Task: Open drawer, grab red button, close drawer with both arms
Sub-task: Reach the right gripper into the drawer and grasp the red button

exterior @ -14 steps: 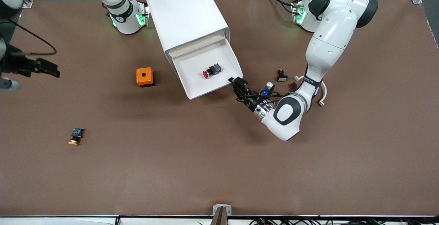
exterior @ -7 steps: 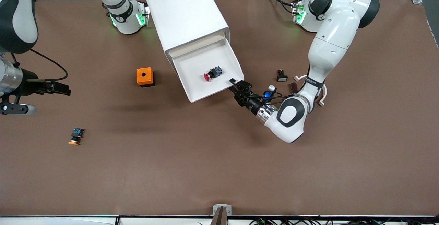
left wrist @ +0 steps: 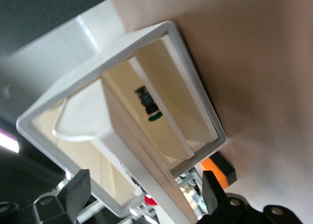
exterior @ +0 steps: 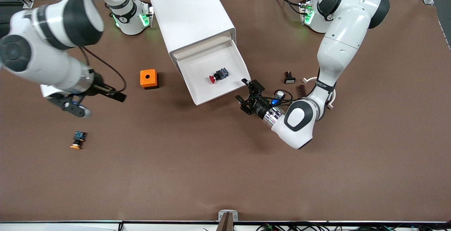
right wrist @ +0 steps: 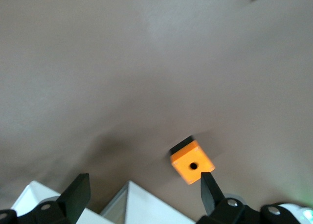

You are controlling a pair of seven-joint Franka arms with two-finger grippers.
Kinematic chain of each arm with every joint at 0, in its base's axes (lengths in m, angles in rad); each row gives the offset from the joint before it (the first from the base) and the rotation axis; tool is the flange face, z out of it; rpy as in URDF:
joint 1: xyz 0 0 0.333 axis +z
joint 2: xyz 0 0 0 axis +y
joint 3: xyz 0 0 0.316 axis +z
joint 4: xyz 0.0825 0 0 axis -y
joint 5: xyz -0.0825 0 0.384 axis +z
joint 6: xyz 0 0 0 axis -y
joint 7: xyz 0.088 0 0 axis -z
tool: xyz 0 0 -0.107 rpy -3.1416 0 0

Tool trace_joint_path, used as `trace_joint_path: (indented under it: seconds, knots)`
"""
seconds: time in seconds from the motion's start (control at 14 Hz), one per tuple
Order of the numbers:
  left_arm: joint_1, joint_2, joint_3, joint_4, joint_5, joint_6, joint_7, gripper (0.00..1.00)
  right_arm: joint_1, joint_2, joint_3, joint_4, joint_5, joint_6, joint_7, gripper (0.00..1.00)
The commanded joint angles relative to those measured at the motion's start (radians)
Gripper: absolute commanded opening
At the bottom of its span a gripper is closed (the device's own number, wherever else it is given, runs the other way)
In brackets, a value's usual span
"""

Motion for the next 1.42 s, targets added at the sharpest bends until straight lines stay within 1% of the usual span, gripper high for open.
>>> trace_joint_path:
  seconds: [0.0, 0.21, 0.36, 0.64, 0.71, 0.85, 0.93, 1.07, 1.35]
  knots:
    - [-0.006, 0.003, 0.007, 0.069, 0.040, -0.005, 0.199, 1.00, 0.149, -0.051, -0.012, -0.082, 0.004, 0.080, 0.247, 1.00]
    - [-0.007, -0.028, 0.032, 0.101, 0.058, 0.002, 0.410, 1.00, 0.276, -0.036, -0.012, -0.082, 0.001, 0.159, 0.459, 1.00]
    - [-0.009, -0.057, 0.053, 0.103, 0.081, 0.022, 0.527, 1.00, 0.344, -0.008, -0.012, -0.082, -0.005, 0.202, 0.581, 1.00]
    - [-0.033, -0.127, 0.055, 0.100, 0.271, 0.132, 0.691, 1.00, 0.465, 0.071, -0.013, -0.082, -0.017, 0.286, 0.770, 1.00]
    - [-0.038, -0.149, 0.050, 0.098, 0.319, 0.184, 0.727, 1.00, 0.488, 0.100, -0.013, -0.082, -0.026, 0.317, 0.825, 1.00]
    - [-0.088, -0.181, 0.053, 0.095, 0.444, 0.301, 0.759, 1.00, 0.532, 0.154, -0.013, -0.082, -0.030, 0.367, 0.896, 1.00]
    - [-0.104, -0.186, 0.050, 0.094, 0.510, 0.367, 0.764, 1.00, 0.548, 0.174, -0.013, -0.080, -0.030, 0.381, 0.916, 1.00]
    - [-0.122, -0.186, 0.047, 0.092, 0.598, 0.456, 0.764, 1.00, 0.562, 0.199, -0.013, -0.080, -0.030, 0.410, 0.953, 1.00]
    - [-0.140, -0.192, 0.043, 0.091, 0.744, 0.495, 0.765, 1.00, 0.585, 0.231, -0.012, -0.075, -0.030, 0.433, 0.987, 0.98]
